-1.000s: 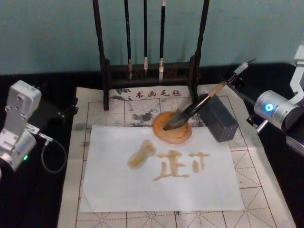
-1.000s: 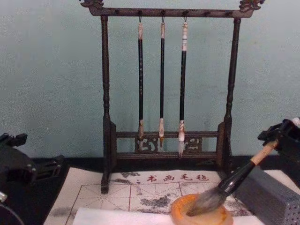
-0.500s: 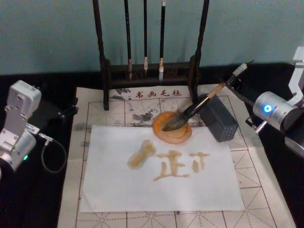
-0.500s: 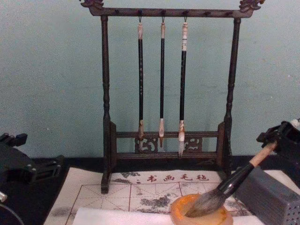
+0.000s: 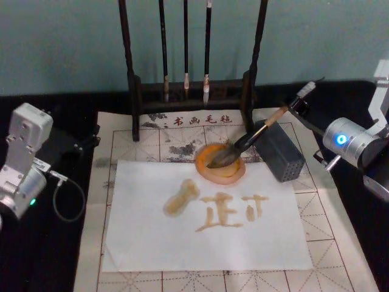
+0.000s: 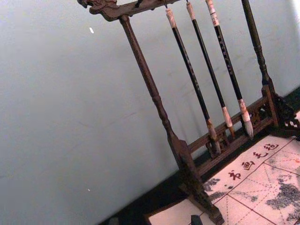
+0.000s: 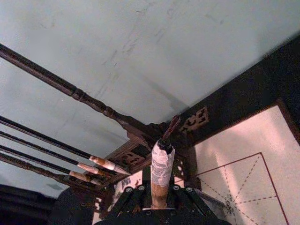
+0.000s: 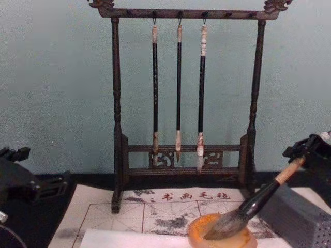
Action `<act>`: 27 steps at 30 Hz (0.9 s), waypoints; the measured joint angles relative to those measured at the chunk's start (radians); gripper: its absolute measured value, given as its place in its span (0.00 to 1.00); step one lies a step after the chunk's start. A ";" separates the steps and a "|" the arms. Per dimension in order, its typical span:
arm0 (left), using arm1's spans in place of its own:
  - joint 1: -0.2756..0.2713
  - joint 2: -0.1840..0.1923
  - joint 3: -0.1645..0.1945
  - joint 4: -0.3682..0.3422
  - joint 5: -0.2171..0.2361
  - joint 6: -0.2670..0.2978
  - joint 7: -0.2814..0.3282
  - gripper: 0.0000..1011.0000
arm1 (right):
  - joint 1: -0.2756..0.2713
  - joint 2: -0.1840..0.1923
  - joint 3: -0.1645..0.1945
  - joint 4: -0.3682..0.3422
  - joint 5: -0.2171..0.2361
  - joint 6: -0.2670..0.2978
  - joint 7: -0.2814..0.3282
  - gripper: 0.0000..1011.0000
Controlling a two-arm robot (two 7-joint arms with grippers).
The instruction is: Pick up the brush from the inkstone, write on the paper, then place the brush back to its original position.
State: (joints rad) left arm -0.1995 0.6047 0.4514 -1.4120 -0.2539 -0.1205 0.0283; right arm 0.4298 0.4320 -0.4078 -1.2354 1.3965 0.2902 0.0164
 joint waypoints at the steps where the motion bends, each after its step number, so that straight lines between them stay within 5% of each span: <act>1: 0.000 0.000 0.000 0.000 0.000 0.000 0.000 0.99 | 0.000 0.000 0.000 0.000 0.000 0.000 0.000 0.18; 13: 0.000 0.000 0.000 0.000 0.000 0.000 0.000 0.99 | 0.000 -0.001 0.003 0.000 0.000 0.001 0.001 0.25; 27: 0.000 0.000 0.000 0.000 0.000 0.000 0.000 0.99 | 0.000 -0.002 0.004 0.001 -0.001 0.003 0.003 0.70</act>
State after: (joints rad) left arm -0.1995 0.6047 0.4514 -1.4120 -0.2539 -0.1205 0.0283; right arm 0.4298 0.4302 -0.4039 -1.2342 1.3960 0.2930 0.0190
